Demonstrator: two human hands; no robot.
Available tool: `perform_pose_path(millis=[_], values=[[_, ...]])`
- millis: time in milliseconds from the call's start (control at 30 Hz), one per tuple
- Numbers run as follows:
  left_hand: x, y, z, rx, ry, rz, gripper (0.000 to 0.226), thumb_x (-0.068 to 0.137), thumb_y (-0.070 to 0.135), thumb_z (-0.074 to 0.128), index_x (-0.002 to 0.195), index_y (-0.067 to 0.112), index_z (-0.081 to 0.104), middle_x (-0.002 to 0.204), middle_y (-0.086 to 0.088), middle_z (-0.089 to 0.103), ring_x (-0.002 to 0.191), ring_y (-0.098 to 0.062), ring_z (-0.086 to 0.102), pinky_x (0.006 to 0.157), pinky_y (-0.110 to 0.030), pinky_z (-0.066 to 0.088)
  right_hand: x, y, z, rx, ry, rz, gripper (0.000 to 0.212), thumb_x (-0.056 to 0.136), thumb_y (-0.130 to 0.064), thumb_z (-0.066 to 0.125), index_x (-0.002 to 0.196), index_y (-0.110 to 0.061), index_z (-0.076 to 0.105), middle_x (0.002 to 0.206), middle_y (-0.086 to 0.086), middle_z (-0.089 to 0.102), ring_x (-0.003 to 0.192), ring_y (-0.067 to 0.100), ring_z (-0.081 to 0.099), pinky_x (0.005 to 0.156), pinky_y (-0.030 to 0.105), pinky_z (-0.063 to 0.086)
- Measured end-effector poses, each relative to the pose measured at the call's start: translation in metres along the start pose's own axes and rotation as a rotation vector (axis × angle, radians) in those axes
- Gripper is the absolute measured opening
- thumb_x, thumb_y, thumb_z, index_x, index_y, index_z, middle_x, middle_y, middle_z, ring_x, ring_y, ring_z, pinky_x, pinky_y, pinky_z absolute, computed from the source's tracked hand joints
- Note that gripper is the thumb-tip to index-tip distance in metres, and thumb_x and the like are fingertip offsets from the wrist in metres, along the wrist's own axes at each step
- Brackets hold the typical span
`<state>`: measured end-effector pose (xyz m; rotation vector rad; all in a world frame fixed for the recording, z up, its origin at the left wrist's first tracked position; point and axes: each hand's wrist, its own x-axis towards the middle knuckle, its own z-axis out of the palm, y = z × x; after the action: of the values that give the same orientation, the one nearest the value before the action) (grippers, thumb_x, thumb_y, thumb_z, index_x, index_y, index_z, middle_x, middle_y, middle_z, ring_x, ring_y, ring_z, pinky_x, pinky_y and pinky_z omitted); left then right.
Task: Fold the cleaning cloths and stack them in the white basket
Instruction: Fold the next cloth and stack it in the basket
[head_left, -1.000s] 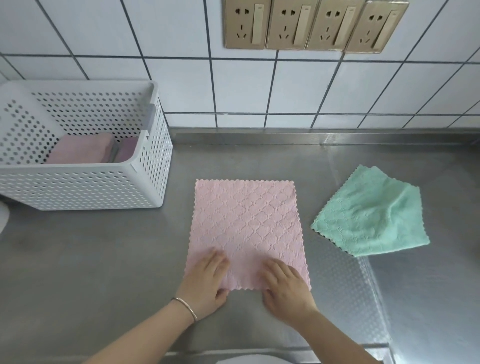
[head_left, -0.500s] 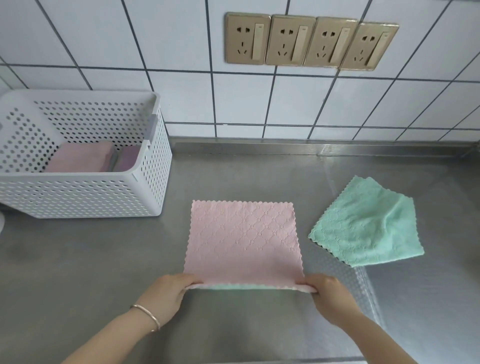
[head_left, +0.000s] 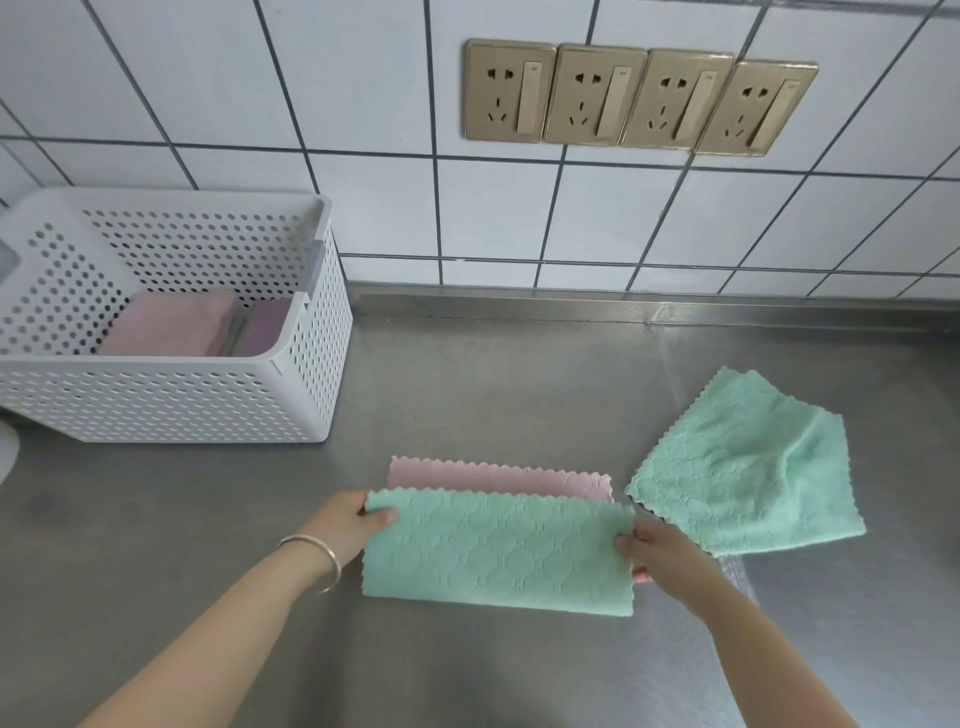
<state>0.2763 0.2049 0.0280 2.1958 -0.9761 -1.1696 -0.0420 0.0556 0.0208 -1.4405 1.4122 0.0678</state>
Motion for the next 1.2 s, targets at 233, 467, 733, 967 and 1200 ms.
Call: perform_pose_path(millis=[233, 467, 733, 967, 1200], values=[[0.039, -0.001, 0.018, 0.129, 0.222, -0.167, 0.036, 0.092, 0.032, 0.051, 0.122, 0.012, 0.057, 0.122, -0.01, 0.062, 0.111, -0.028, 0.057, 0.092, -0.032, 0.043, 0.025, -0.024, 0.017, -0.191, 0.244, -0.007, 0.022, 0.095, -0.016, 0.043, 0.078, -0.004, 0.049, 0.067, 0.005, 0.046, 0.057, 0.016, 0.039, 0.05, 0.027, 0.027], [0.054, 0.002, 0.024, 0.241, 0.238, -0.202, 0.049, 0.093, 0.037, 0.049, 0.136, 0.013, 0.044, 0.133, -0.014, 0.054, 0.122, -0.032, 0.05, 0.099, -0.036, 0.04, 0.04, -0.027, 0.028, -0.26, 0.33, 0.042, 0.019, 0.096, -0.013, 0.039, 0.08, -0.007, 0.048, 0.068, 0.002, 0.047, 0.064, 0.019, 0.046, 0.052, 0.028, 0.033], [0.06, 0.004, 0.025, 0.385, 0.265, -0.19, 0.038, 0.092, 0.041, 0.049, 0.111, 0.009, 0.056, 0.11, -0.017, 0.064, 0.101, -0.034, 0.059, 0.078, -0.032, 0.044, 0.044, -0.025, 0.036, -0.227, 0.377, 0.083, 0.014, 0.095, -0.014, 0.038, 0.087, -0.009, 0.048, 0.078, 0.007, 0.053, 0.073, 0.023, 0.05, 0.06, 0.028, 0.038], [0.043, 0.004, 0.046, 0.516, 0.576, 0.12, 0.044, 0.064, 0.035, 0.078, 0.096, 0.014, 0.056, 0.099, -0.01, 0.06, 0.088, -0.032, 0.057, 0.068, -0.04, 0.047, 0.018, -0.017, 0.05, -0.042, 0.533, 0.114, 0.037, 0.087, -0.031, 0.059, 0.113, -0.01, 0.043, 0.102, 0.0, 0.044, 0.091, 0.019, 0.046, 0.077, 0.033, 0.04], [0.022, 0.024, 0.123, 0.888, 0.074, 0.529, 0.051, 0.082, 0.052, 0.034, 0.125, 0.034, 0.055, 0.14, 0.009, 0.046, 0.131, -0.026, 0.043, 0.105, -0.054, 0.014, -0.002, 0.006, 0.063, -0.193, 0.5, 0.308, 0.054, 0.079, -0.056, 0.057, 0.114, -0.015, 0.051, 0.114, 0.003, 0.057, 0.113, 0.025, 0.048, 0.091, 0.038, 0.042]])
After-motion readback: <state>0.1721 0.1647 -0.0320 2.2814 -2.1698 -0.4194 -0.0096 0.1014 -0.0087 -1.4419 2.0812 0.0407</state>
